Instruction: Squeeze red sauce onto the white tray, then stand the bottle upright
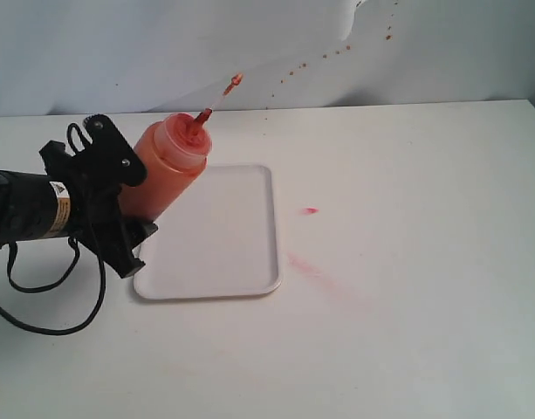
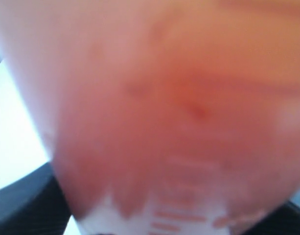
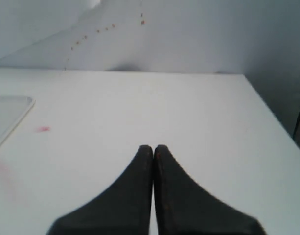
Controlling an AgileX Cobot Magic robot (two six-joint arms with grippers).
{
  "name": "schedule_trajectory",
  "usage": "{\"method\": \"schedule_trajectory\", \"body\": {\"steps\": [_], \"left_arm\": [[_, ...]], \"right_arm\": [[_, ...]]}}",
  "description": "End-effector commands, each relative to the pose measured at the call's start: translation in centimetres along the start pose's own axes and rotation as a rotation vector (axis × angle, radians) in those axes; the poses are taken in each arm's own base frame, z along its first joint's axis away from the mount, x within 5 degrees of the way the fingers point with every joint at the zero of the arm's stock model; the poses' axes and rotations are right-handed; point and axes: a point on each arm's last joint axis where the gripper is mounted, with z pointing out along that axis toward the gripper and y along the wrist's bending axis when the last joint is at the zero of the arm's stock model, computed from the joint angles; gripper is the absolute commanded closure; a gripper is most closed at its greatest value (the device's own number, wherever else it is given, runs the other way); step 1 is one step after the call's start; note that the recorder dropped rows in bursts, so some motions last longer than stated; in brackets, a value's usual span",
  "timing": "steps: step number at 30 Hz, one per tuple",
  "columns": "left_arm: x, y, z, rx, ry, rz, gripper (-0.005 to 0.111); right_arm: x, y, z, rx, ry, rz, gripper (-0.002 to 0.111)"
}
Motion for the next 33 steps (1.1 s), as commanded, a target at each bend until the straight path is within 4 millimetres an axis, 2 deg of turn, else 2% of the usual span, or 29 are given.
{"method": "schedule_trajectory", "body": {"steps": [1, 6, 9, 13, 17, 21, 22, 25, 27, 30, 33], "left_arm": [[0.6, 0.7, 0.4, -0.081, 0.056, -0.006, 0.107], [1.0, 1.3, 0.3, -0.151, 0.092, -0.006, 0.107], [1.0, 1.5, 0.3, -0.168, 0.101, -0.006, 0.107], [1.1, 1.5, 0.3, -0.171, 0.103, -0.006, 0.107], [1.0, 1.6, 0.3, -0.171, 0.101, 0.006, 0.107], [0.4, 2.2, 0.2, -0.197, 0.101, 0.091, 0.107], [0.3, 2.3, 0.1, -0.201, 0.095, 0.088, 0.107], [-0.3, 2.7, 0.1, -0.215, 0.078, 0.085, 0.107], [-0.8, 3.1, 0.0, -0.224, 0.063, 0.083, 0.107], [-1.4, 3.6, -0.1, -0.248, 0.050, 0.084, 0.107], [-1.9, 4.5, -0.4, -0.303, 0.059, 0.115, 0.107]], "right_arm": [[-2.2, -0.5, -0.3, 0.050, -0.255, 0.076, 0.108], [-4.0, -1.2, -1.1, 0.104, -0.472, 0.131, 0.108], [-4.4, -1.3, -1.3, 0.109, -0.534, 0.175, 0.108], [-4.3, -1.4, -1.2, 0.029, -0.530, 0.512, 0.108], [-4.8, -1.6, -1.6, 0.023, -0.610, 0.552, 0.108], [-5.2, -1.3, -1.8, -0.110, -0.652, 0.781, 0.108], [-6.0, -0.9, -2.1, -0.170, -0.661, 0.784, 0.108], [-9.0, 1.2, -3.8, -0.336, -0.716, 0.445, 0.108], [-11.0, 2.3, -4.4, -0.424, -0.713, 0.309, 0.108], [-14.6, 2.7, -3.9, -0.468, -0.651, 0.263, 0.108], [-17.7, 3.0, -2.2, -0.525, -0.588, 0.267, 0.108]]}}
